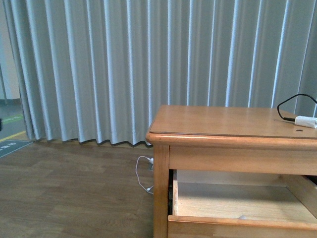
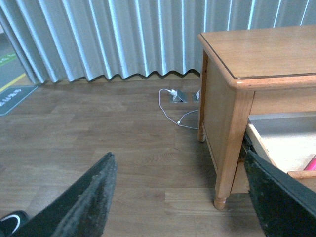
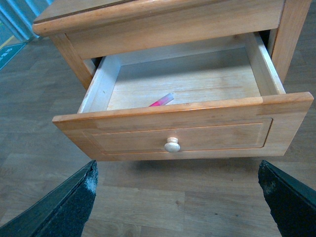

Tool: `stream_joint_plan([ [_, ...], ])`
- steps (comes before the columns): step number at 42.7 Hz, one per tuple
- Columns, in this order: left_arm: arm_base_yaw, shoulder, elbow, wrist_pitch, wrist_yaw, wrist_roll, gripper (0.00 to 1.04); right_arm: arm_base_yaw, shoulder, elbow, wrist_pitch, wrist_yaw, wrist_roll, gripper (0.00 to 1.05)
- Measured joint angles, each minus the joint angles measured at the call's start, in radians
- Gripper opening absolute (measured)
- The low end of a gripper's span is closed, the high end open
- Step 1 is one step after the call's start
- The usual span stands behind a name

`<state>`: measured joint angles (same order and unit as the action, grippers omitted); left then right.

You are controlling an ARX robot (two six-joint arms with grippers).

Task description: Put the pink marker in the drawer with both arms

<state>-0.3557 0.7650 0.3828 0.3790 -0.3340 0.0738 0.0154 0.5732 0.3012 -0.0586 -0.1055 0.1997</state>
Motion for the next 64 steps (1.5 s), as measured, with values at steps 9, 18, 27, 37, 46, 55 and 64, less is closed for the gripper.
stream_joint_plan([
  [9, 0.095, -0.100, -0.118, 0.009, 0.082, -0.055, 0.47, 0.000, 0.000, 0.000, 0.000, 0.000, 0.000, 0.96],
  [18, 0.181, -0.207, -0.215, 0.007, 0.164, -0.064, 0.08, 0.000, 0.000, 0.000, 0.000, 0.000, 0.000, 0.96],
  [27, 0.237, -0.293, -0.272, -0.019, 0.221, -0.072, 0.04, 0.000, 0.000, 0.000, 0.000, 0.000, 0.000, 0.96],
  [37, 0.352, -0.404, -0.322, -0.080, 0.333, -0.076, 0.04, 0.000, 0.000, 0.000, 0.000, 0.000, 0.000, 0.96],
  [46, 0.353, -0.479, -0.346, -0.131, 0.334, -0.076, 0.04, 0.000, 0.000, 0.000, 0.000, 0.000, 0.000, 0.96],
  [55, 0.353, -0.539, -0.360, -0.147, 0.334, -0.076, 0.04, 0.000, 0.000, 0.000, 0.000, 0.000, 0.000, 0.96],
  [64, 0.353, -0.589, -0.360, -0.199, 0.334, -0.076, 0.04, 0.000, 0.000, 0.000, 0.000, 0.000, 0.000, 0.96],
])
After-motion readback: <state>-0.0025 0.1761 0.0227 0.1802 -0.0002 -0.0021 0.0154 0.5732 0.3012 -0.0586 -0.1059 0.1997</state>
